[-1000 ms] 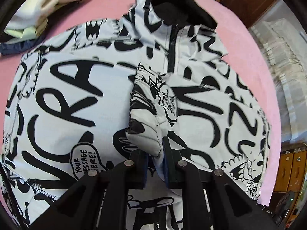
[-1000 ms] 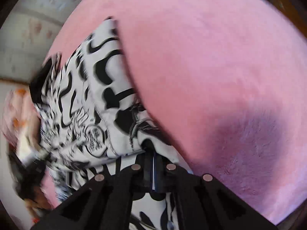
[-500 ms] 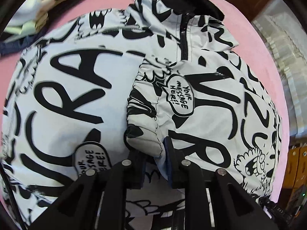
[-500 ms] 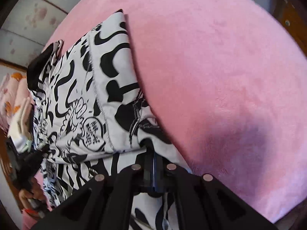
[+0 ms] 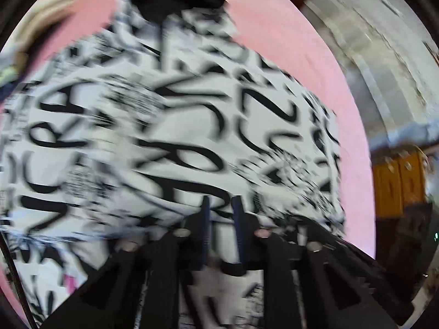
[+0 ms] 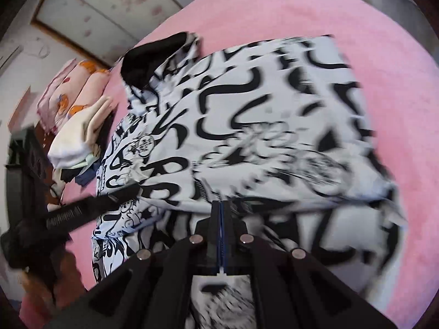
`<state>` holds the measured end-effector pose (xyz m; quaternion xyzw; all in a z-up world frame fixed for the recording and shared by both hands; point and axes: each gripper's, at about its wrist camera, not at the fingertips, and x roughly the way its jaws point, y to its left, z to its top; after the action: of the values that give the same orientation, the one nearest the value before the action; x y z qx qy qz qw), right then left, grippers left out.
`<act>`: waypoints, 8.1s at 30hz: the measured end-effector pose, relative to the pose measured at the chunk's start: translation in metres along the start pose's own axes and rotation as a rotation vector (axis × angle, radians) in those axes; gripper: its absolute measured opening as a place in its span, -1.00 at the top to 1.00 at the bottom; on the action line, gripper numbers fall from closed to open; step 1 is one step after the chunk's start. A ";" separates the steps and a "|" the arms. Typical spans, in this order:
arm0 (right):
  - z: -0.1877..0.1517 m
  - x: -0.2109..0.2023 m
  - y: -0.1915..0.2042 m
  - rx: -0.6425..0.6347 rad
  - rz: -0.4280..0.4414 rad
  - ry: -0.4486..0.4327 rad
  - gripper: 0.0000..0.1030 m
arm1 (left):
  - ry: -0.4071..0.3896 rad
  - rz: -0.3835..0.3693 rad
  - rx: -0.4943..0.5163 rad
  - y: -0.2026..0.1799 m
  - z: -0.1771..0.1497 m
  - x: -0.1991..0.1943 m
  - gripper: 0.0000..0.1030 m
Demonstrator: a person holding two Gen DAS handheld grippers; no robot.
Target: Fold large clothes
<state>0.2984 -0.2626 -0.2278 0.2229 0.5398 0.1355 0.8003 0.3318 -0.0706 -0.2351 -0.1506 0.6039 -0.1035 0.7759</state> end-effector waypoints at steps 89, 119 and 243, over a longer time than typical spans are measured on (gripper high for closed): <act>0.176 0.051 -0.164 0.021 -0.181 -0.112 1.00 | -0.127 0.359 -0.384 0.094 0.125 0.067 0.89; 0.046 -0.016 -0.130 0.302 -0.133 0.144 1.00 | -0.041 0.326 -0.176 0.062 0.040 0.026 0.89; 0.169 0.002 0.103 -0.461 0.094 0.069 0.87 | -0.193 0.068 0.208 0.129 0.098 -0.089 0.73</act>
<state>0.4576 -0.2086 -0.1239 0.0545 0.5106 0.3000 0.8039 0.4017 0.0910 -0.1793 -0.0581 0.5173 -0.1240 0.8448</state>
